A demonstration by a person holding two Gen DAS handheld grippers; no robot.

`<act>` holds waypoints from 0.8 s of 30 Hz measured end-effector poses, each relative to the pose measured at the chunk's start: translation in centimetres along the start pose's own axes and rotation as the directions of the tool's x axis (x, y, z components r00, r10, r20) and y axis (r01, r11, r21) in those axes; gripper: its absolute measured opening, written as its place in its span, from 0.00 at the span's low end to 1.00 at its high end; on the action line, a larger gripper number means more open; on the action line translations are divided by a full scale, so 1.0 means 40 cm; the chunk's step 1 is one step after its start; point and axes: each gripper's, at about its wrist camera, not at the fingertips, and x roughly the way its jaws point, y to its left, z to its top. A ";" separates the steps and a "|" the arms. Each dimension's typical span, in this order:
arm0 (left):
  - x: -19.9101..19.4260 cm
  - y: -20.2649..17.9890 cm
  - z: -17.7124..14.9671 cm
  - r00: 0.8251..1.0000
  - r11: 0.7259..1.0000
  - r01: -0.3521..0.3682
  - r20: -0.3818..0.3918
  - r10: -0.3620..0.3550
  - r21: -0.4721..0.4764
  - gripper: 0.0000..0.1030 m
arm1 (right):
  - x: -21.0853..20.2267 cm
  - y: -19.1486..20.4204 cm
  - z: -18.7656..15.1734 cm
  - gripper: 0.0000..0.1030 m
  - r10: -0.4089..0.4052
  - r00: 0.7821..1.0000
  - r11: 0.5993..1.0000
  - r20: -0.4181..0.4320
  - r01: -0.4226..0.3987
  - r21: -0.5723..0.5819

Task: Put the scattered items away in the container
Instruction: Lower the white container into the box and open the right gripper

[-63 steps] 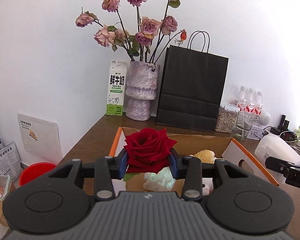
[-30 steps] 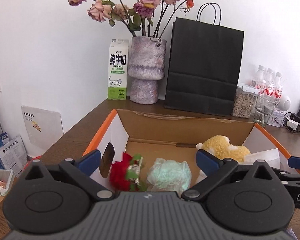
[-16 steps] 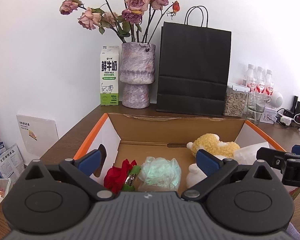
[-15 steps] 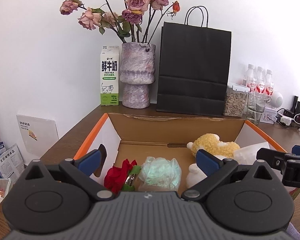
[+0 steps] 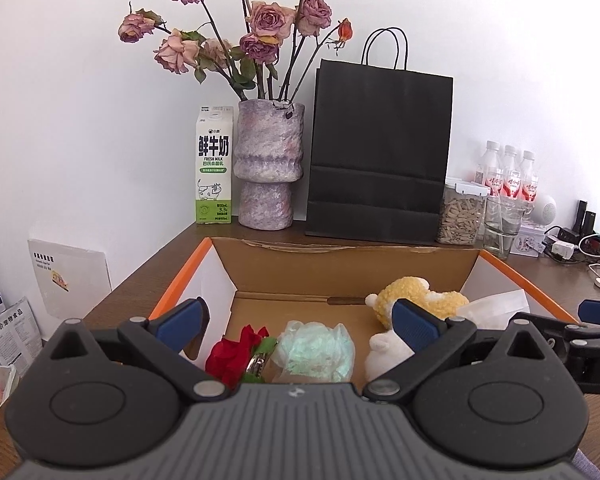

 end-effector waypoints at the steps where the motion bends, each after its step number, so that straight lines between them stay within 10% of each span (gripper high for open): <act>1: 0.001 0.000 -0.001 1.000 1.000 0.000 -0.001 0.000 0.001 1.00 | -0.003 0.001 0.000 1.00 0.002 1.000 1.000 0.004 -0.002 -0.001; 24: -0.087 0.030 -0.031 0.990 1.000 -0.021 0.140 0.024 -0.017 1.00 | -0.075 0.010 -0.041 1.00 -0.018 0.996 0.999 0.086 0.022 -0.046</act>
